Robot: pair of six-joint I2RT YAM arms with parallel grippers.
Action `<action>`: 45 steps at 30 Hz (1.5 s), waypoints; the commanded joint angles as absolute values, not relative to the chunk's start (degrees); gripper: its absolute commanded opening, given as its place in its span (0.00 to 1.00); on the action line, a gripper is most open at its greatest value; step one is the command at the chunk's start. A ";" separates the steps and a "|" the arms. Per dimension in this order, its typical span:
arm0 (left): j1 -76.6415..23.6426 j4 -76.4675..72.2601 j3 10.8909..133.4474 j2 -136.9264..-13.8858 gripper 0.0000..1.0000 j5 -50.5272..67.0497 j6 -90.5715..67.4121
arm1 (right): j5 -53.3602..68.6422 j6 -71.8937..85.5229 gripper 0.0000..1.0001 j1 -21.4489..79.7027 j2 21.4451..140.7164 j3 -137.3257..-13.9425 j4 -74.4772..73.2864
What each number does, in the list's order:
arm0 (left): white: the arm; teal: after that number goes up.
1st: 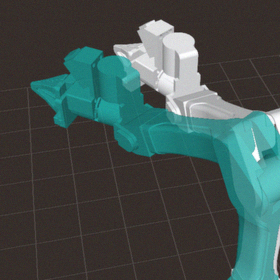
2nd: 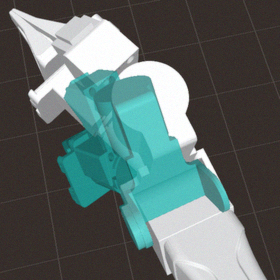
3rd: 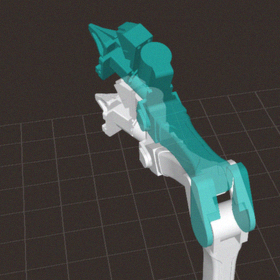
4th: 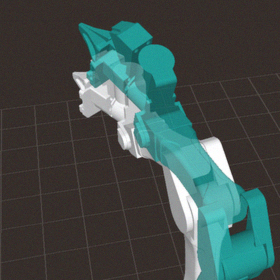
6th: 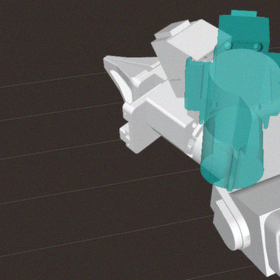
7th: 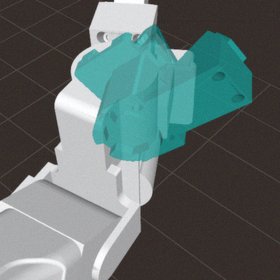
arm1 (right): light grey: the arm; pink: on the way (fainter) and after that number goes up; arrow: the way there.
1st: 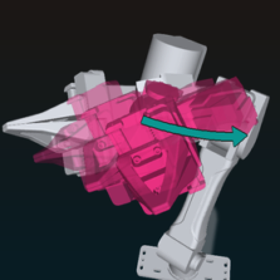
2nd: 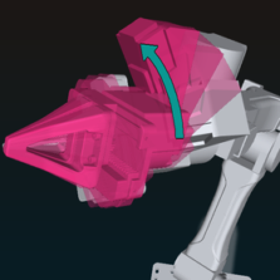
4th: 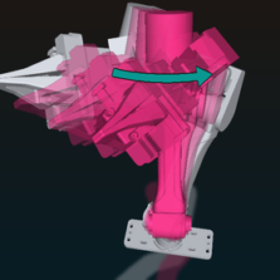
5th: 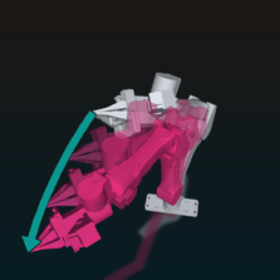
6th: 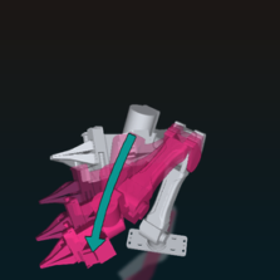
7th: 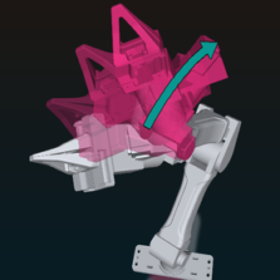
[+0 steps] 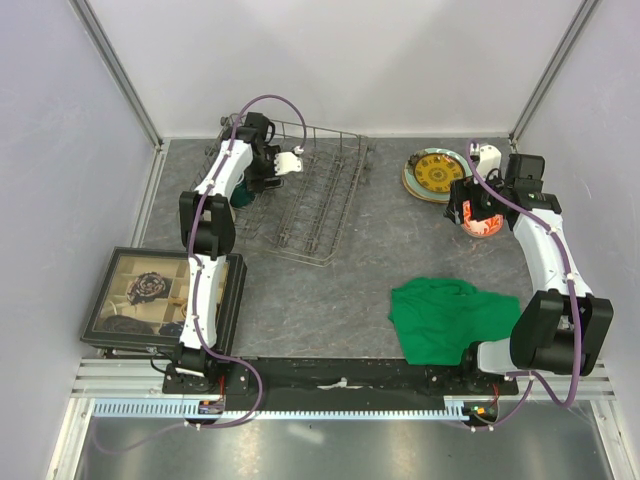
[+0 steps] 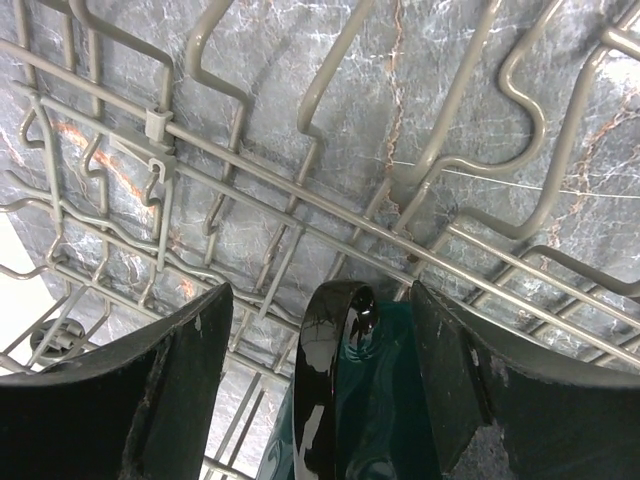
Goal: Unload the mixed dishes from the dish rack
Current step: Pick up the cup from the dish rack.
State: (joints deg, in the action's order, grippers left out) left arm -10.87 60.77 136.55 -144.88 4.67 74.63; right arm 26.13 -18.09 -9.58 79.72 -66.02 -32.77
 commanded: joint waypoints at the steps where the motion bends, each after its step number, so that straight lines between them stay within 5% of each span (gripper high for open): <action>1: -10.37 59.15 139.13 -146.78 0.77 5.71 75.94 | 27.60 -18.90 0.87 -9.32 80.51 -65.57 -31.11; 17: -10.02 57.48 138.69 -147.30 0.60 5.45 74.71 | 27.42 -19.07 0.87 -9.32 81.39 -65.39 -31.03; 28: -10.02 57.48 137.11 -145.64 0.32 5.01 74.44 | 27.42 -19.42 0.87 -9.32 81.83 -65.22 -31.11; 34: -10.11 57.48 136.14 -144.32 0.02 4.40 74.18 | 27.42 -19.51 0.87 -9.40 82.00 -65.30 -31.29; 45: -10.11 57.13 136.05 -143.79 0.02 3.08 74.53 | 27.51 -19.69 0.87 -9.40 82.09 -65.21 -31.38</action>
